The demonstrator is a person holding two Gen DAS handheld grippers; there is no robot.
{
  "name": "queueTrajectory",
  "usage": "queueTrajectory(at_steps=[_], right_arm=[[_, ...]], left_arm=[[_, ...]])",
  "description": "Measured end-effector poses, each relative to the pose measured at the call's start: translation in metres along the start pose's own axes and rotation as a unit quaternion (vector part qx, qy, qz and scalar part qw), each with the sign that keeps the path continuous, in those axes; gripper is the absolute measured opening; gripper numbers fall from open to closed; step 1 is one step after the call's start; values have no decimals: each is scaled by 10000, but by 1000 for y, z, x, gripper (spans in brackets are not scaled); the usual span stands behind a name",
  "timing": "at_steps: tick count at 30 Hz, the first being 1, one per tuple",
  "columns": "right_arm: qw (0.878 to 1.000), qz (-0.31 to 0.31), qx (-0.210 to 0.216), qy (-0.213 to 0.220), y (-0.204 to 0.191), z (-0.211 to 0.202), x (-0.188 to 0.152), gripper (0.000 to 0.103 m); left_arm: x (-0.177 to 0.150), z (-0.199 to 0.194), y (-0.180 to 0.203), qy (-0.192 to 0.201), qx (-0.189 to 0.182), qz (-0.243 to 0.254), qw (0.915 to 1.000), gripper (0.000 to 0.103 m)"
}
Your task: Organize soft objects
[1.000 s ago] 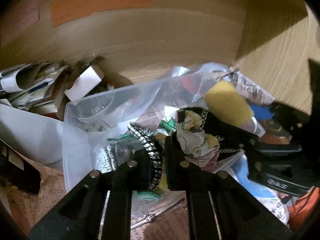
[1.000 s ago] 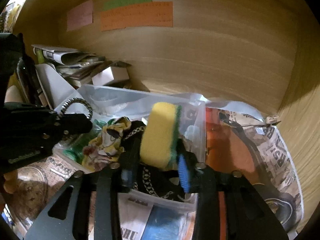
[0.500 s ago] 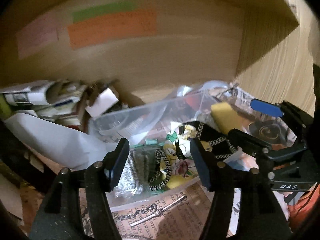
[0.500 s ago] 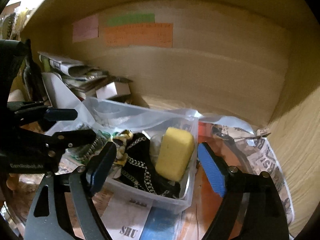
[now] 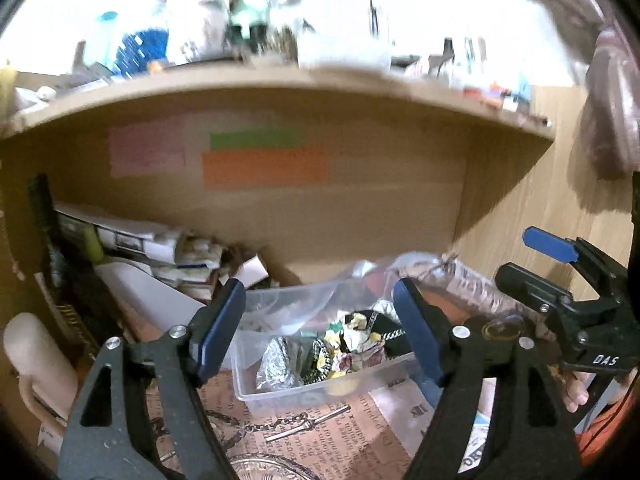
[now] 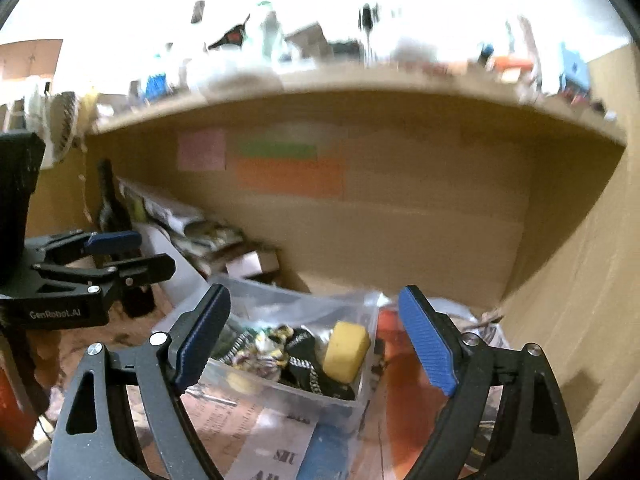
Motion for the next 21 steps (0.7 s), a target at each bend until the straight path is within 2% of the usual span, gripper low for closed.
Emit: queueTrajectory(at_steps=[2, 4, 6, 11, 21], right_arm=[[9999, 10, 4, 127, -2, -7, 6, 92], [9997, 9, 23, 262, -7, -17, 13, 94], [9994, 3, 34, 354, -10, -25, 18, 96], [9991, -12, 44, 422, -21, -37, 21, 103], [9991, 139, 47, 394, -22, -48, 15, 103]], left_arm=[[6, -14, 0, 184, 62, -2, 9998, 81], [10, -28, 0, 373, 131, -12, 9992, 91], [14, -40, -1, 535, 206, -47, 9983, 97], [17, -60, 0, 722, 170, -165, 9971, 100], [17, -79, 6, 895, 280, -61, 9956, 102]])
Point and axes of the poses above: each gripper's, at about its wrist camera, not at the fingertips, and z roughly the way its jaws point, y to its right, x to its top, the point moved 9 cm from there along z, roughly the way its jaws point, and after that the axes turned 9 degrees about y, right-handed, at the moved point
